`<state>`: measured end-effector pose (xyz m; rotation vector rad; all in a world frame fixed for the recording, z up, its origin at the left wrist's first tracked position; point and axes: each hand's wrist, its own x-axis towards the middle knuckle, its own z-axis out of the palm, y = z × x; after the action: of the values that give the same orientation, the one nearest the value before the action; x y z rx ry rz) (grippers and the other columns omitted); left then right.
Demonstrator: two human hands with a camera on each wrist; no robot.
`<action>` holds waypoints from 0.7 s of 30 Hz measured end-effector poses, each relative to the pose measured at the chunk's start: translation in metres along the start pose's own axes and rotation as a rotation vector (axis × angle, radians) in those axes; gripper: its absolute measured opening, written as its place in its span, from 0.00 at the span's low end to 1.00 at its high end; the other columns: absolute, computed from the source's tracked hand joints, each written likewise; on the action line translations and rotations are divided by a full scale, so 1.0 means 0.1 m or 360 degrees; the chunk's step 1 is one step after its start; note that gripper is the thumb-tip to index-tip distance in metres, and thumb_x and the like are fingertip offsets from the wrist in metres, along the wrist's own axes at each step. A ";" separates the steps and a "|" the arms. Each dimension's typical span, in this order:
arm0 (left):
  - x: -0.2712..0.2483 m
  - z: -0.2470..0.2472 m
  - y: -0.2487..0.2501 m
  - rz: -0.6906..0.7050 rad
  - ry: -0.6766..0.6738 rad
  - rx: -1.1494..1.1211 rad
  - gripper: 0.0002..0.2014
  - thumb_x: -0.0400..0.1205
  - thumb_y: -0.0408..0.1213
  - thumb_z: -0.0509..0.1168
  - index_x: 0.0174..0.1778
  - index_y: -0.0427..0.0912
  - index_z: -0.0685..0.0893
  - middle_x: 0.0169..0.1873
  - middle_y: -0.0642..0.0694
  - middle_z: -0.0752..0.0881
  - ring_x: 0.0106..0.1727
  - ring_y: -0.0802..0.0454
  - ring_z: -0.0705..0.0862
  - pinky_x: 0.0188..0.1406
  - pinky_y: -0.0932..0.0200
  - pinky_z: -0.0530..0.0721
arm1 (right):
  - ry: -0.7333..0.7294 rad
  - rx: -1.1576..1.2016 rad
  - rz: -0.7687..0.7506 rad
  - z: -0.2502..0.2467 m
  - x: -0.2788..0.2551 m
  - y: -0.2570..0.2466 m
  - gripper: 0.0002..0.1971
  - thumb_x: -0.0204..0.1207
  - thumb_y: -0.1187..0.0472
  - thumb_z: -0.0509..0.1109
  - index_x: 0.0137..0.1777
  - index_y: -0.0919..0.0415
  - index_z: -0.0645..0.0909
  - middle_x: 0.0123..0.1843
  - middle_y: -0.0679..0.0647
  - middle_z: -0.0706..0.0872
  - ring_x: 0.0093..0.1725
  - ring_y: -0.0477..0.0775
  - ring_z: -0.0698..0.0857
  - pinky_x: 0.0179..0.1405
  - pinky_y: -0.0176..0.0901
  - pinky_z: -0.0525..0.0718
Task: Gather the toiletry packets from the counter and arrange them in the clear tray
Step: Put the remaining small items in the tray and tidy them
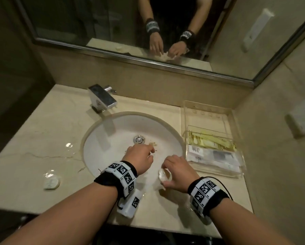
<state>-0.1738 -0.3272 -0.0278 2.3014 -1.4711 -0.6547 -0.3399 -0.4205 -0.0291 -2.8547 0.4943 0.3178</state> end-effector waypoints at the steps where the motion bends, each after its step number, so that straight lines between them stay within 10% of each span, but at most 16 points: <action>1: -0.06 -0.05 -0.12 -0.0046 0.0025 0.0004 0.14 0.83 0.42 0.58 0.63 0.50 0.81 0.55 0.51 0.88 0.60 0.46 0.81 0.63 0.49 0.75 | 0.0015 0.0002 -0.0029 -0.02 0.10 -0.09 0.22 0.65 0.41 0.70 0.55 0.54 0.78 0.53 0.49 0.80 0.53 0.52 0.75 0.54 0.45 0.70; 13: -1.15 -0.58 -1.72 -0.0926 0.0392 0.0055 0.19 0.79 0.49 0.64 0.65 0.46 0.82 0.58 0.45 0.86 0.60 0.44 0.82 0.61 0.48 0.81 | -0.0008 0.0091 -0.0386 0.01 0.94 -1.26 0.21 0.63 0.43 0.72 0.51 0.57 0.80 0.51 0.51 0.81 0.51 0.55 0.77 0.54 0.50 0.77; 21: -1.58 -0.59 -2.21 -0.1130 0.0378 -0.0021 0.24 0.75 0.53 0.69 0.64 0.47 0.81 0.60 0.46 0.83 0.62 0.46 0.80 0.62 0.48 0.80 | -0.0072 0.0041 -0.0457 0.11 1.20 -1.72 0.20 0.66 0.43 0.71 0.53 0.54 0.79 0.53 0.48 0.80 0.52 0.52 0.76 0.54 0.46 0.75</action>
<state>-0.0310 -0.0909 -0.0584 2.7648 -0.5201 -0.5233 -0.1710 -0.2958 -0.0377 -2.8337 0.0757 0.3195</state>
